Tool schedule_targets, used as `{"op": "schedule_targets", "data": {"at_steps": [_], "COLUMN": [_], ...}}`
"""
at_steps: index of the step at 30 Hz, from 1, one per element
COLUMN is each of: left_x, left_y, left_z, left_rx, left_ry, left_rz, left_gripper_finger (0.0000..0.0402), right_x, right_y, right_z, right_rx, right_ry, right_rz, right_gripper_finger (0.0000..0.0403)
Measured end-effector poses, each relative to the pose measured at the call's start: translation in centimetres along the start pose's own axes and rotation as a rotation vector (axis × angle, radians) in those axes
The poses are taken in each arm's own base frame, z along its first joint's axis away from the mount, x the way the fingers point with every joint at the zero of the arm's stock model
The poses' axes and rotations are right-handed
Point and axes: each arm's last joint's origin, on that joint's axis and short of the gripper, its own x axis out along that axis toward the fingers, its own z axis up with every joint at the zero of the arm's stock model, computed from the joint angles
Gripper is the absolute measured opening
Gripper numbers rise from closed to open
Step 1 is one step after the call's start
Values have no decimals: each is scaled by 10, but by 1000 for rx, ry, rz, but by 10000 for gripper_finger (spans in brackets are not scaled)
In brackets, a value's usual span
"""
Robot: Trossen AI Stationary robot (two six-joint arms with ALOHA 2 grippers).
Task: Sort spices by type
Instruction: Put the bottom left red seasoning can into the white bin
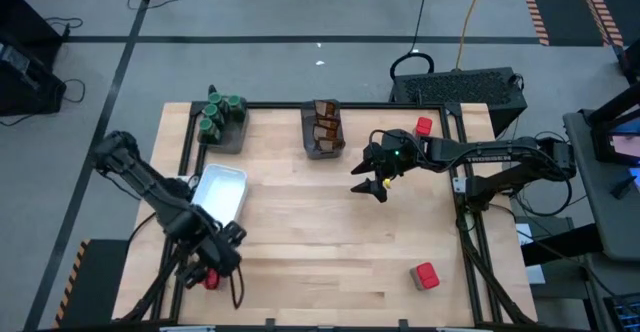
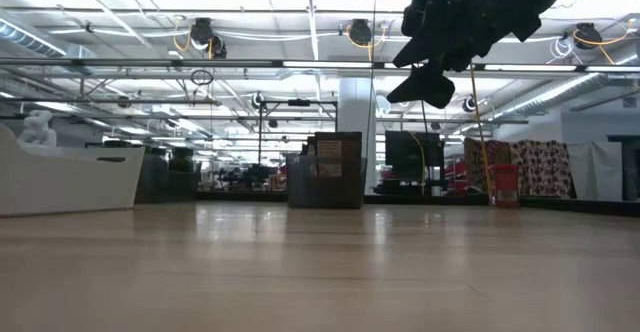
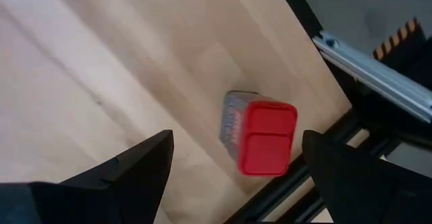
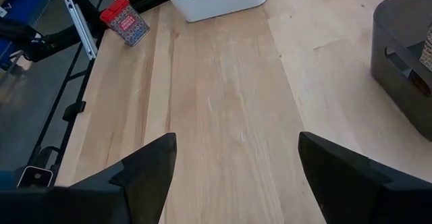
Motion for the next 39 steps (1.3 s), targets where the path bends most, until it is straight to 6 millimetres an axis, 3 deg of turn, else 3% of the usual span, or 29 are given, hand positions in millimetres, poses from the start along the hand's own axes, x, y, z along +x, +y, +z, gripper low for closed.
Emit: {"op": "schedule_targets", "data": {"at_steps": [8, 18, 39], "left_x": [34, 68, 96], "left_y": [-24, -40, -32], "left_z": [13, 9, -18], "left_rx": [93, -28, -54], "left_ry": [65, 196, 326], "left_rz": [-24, -9, 94], "left_gripper_finger": [331, 331, 331], "right_x": [0, 0, 0], "right_y": [-1, -1, -1], "right_z": [0, 0, 0], "right_rx": [-16, -31, -21], "right_ry": [-7, -8, -7], "right_rz": [-28, -30, -23], "right_gripper_finger": [293, 293, 293]}}
